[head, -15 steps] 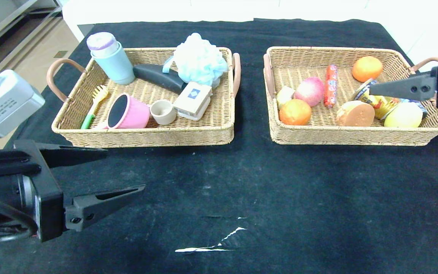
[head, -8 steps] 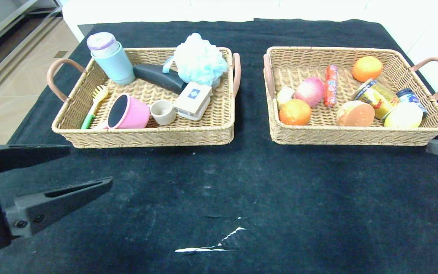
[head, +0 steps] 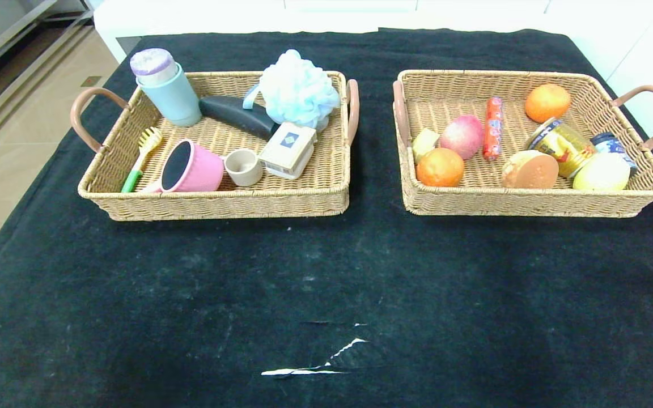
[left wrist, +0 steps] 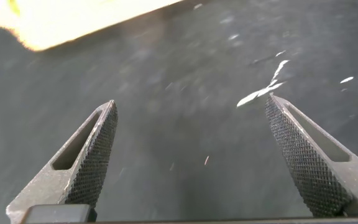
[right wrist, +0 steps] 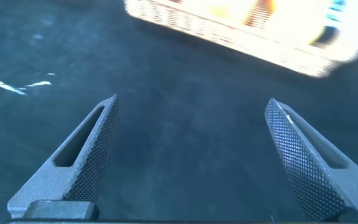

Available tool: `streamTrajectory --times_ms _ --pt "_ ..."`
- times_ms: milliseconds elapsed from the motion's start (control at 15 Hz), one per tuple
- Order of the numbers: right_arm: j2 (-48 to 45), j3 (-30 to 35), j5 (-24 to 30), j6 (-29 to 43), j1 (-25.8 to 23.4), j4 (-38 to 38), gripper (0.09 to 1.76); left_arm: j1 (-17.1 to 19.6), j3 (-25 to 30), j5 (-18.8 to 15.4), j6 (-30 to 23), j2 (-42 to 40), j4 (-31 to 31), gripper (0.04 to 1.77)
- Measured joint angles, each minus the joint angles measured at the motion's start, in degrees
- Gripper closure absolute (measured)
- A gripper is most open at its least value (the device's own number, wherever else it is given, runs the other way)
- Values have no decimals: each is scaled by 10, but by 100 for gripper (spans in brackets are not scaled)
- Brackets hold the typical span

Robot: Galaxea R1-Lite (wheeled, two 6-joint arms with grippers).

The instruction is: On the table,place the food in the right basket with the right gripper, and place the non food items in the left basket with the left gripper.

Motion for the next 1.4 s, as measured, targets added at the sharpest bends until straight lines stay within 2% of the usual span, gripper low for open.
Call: streamTrajectory --times_ms 333,533,667,800,1000,1200,1400 --pt "-144 26 -11 1 -65 77 15 100 5 5 9 -154 76 9" --pt "-205 41 -10 0 -125 81 15 151 -1 2 10 -187 78 9" --pt "-247 64 -8 -1 -143 80 15 186 0 -3 24 -202 79 9" --pt "-288 93 -10 0 -143 76 15 197 17 -8 36 -226 79 9" --pt "-338 151 -12 0 -140 42 15 196 56 -11 38 -269 74 9" --pt "-362 237 -15 5 -140 -62 15 192 126 -12 39 -321 55 9" --pt "-370 324 -14 7 -140 -163 15 190 219 -1 34 -349 -26 9"
